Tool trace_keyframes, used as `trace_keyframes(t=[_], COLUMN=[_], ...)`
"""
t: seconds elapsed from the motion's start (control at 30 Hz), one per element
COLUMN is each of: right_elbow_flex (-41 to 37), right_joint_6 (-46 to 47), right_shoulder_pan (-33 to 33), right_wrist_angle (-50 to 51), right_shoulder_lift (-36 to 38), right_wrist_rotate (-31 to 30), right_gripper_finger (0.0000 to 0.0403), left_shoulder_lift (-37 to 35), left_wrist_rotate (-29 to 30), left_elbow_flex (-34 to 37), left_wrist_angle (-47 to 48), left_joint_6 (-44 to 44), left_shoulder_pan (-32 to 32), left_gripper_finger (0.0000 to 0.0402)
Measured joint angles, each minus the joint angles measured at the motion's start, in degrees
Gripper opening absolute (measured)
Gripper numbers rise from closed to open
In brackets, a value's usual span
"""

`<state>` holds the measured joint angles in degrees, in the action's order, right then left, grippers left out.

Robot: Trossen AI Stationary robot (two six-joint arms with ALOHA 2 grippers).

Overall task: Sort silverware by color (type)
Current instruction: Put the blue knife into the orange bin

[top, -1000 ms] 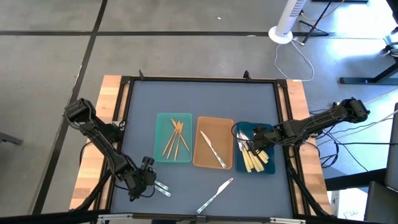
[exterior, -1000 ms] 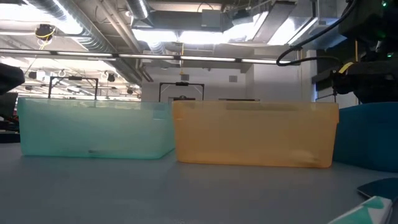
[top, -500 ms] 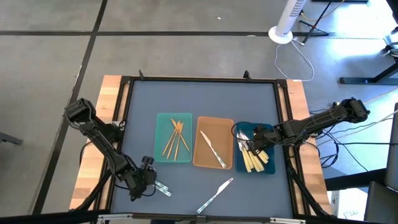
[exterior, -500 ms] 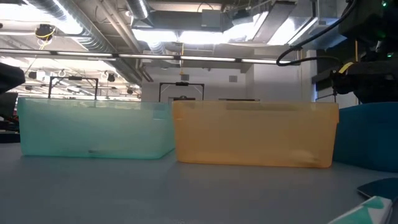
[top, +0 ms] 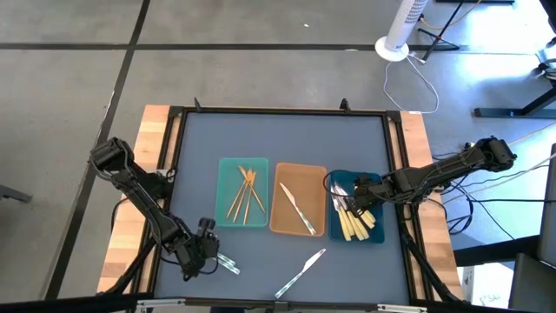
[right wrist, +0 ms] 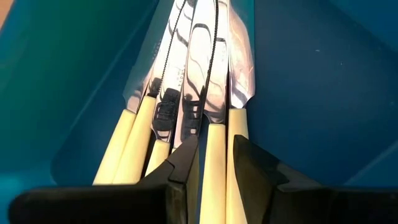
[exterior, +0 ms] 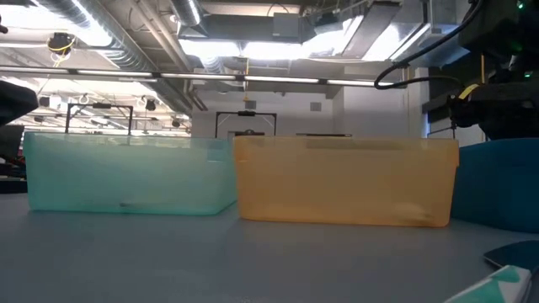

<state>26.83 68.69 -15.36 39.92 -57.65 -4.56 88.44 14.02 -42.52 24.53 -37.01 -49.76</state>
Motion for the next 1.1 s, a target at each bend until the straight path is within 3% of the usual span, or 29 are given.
trace_keyframes(t=[0.8, 1.1], right_elbow_flex=[0.0, 0.0], right_joint_6=[0.02, 0.01], right_shoulder_pan=[-0.02, 0.0], right_wrist_angle=[-0.02, -0.02], right_shoulder_lift=[0.0, 0.0], right_wrist_rotate=[-0.47, -0.47], right_gripper_finger=[0.0088, 0.0088], left_shoulder_lift=[-0.15, -0.15], left_wrist_rotate=[0.22, -0.06], left_elbow_flex=[2.49, 2.51], left_wrist_angle=[0.77, 0.62], left_joint_6=[1.42, 3.12], left_shoulder_pan=[-0.02, -0.07], left_gripper_finger=[0.0148, 0.0086])
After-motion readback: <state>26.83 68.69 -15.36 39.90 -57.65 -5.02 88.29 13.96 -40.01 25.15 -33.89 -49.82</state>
